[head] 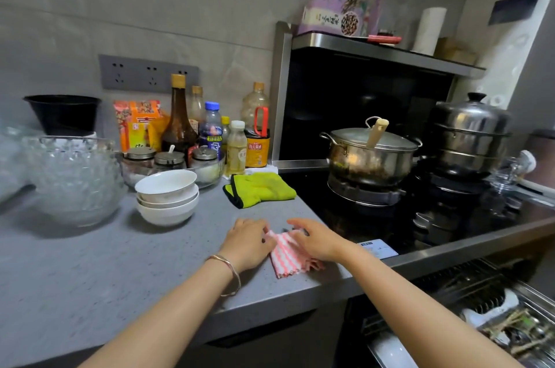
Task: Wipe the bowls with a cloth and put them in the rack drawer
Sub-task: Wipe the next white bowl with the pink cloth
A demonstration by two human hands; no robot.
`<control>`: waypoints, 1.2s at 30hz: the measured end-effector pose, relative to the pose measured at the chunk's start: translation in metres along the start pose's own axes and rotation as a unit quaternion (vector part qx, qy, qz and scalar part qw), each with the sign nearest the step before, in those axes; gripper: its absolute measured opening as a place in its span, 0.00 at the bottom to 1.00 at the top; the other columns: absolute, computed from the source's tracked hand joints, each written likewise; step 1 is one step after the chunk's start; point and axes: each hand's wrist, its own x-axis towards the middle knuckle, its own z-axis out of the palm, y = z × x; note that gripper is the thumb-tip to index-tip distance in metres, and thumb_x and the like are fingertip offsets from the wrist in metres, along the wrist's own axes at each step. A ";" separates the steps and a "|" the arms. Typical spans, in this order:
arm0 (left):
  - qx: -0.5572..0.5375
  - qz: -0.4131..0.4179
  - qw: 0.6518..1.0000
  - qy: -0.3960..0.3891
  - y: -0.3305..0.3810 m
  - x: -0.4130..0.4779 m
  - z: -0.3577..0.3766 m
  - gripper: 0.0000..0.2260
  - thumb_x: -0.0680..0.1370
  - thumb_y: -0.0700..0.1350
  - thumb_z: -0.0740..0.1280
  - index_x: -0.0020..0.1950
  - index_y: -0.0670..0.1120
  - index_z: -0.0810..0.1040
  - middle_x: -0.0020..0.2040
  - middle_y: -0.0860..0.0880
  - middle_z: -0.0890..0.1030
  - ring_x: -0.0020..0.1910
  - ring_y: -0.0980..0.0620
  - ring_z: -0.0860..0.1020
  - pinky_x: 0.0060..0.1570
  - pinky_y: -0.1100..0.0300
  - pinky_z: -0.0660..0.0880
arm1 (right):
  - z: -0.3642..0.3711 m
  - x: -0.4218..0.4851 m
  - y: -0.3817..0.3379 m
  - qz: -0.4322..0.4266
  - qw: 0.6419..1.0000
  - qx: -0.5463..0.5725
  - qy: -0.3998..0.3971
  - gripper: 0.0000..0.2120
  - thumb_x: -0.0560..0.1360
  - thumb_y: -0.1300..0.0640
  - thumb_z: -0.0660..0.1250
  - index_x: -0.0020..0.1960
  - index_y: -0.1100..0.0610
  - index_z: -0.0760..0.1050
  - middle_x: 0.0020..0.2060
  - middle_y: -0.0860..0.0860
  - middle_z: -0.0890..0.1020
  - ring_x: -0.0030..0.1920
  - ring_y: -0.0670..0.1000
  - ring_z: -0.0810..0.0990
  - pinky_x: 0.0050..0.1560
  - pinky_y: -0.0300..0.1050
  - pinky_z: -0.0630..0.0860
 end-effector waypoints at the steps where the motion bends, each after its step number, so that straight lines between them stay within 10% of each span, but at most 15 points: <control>1: -0.028 0.002 1.000 0.009 0.000 0.000 0.000 0.09 0.79 0.51 0.61 0.55 0.48 0.74 0.54 0.47 0.78 0.59 0.44 0.70 0.56 0.55 0.68 | 0.001 0.004 0.002 0.002 1.000 -0.017 0.002 0.20 0.82 0.55 0.58 0.72 0.56 0.66 0.69 0.55 0.70 0.68 0.52 0.70 0.67 0.40 0.61; 6: -0.188 0.001 0.982 0.016 0.007 0.000 -0.004 0.09 0.76 0.49 0.68 0.45 0.49 0.68 0.33 0.53 0.75 0.34 0.52 0.73 0.38 0.59 0.68 | -0.001 0.011 0.012 -0.038 0.999 -0.033 0.020 0.06 0.78 0.51 0.65 0.48 0.53 0.73 0.47 0.51 0.70 0.45 0.48 0.69 0.46 0.36 0.66; 11: -0.205 -0.004 0.977 0.059 0.014 0.001 -0.003 0.12 0.75 0.43 0.69 0.49 0.47 0.66 0.39 0.51 0.73 0.37 0.51 0.71 0.36 0.60 0.66 | -0.014 0.005 0.018 -0.040 0.996 0.078 0.005 0.12 0.74 0.57 0.71 0.40 0.55 0.67 0.34 0.49 0.72 0.31 0.44 0.68 0.31 0.32 0.65; 22: -0.391 0.148 0.907 0.059 0.016 -0.021 -0.094 0.19 0.74 0.34 0.71 0.59 0.50 0.72 0.42 0.47 0.84 0.41 0.57 0.81 0.50 0.62 0.76 | -0.044 -0.017 -0.072 -0.106 0.966 0.181 -0.152 0.06 0.77 0.54 0.68 0.53 0.52 0.79 0.50 0.52 0.85 0.51 0.50 0.83 0.56 0.46 0.77; 26: -0.335 0.125 0.928 0.102 -0.021 -0.026 -0.123 0.17 0.77 0.41 0.69 0.64 0.50 0.72 0.50 0.50 0.84 0.51 0.57 0.81 0.53 0.61 0.76 | -0.016 -0.008 -0.103 -0.098 0.928 0.316 -0.170 0.04 0.79 0.59 0.64 0.52 0.57 0.76 0.37 0.49 0.84 0.35 0.46 0.82 0.36 0.39 0.77; 30: -0.144 0.029 0.975 0.168 -0.097 -0.033 -0.142 0.16 0.78 0.48 0.66 0.66 0.48 0.72 0.61 0.52 0.78 0.60 0.54 0.75 0.55 0.64 0.68 | 0.002 0.003 -0.116 -0.033 0.894 0.406 -0.185 0.04 0.78 0.61 0.64 0.47 0.57 0.77 0.37 0.49 0.85 0.36 0.45 0.83 0.38 0.39 0.80; 36: 0.042 -0.027 0.996 0.070 -0.150 -0.042 -0.141 0.18 0.80 0.52 0.63 0.69 0.51 0.72 0.65 0.49 0.77 0.63 0.53 0.74 0.61 0.62 0.67 | 0.025 0.017 -0.117 0.034 0.890 0.426 -0.161 0.03 0.78 0.63 0.64 0.48 0.59 0.77 0.37 0.51 0.85 0.35 0.46 0.84 0.33 0.37 0.78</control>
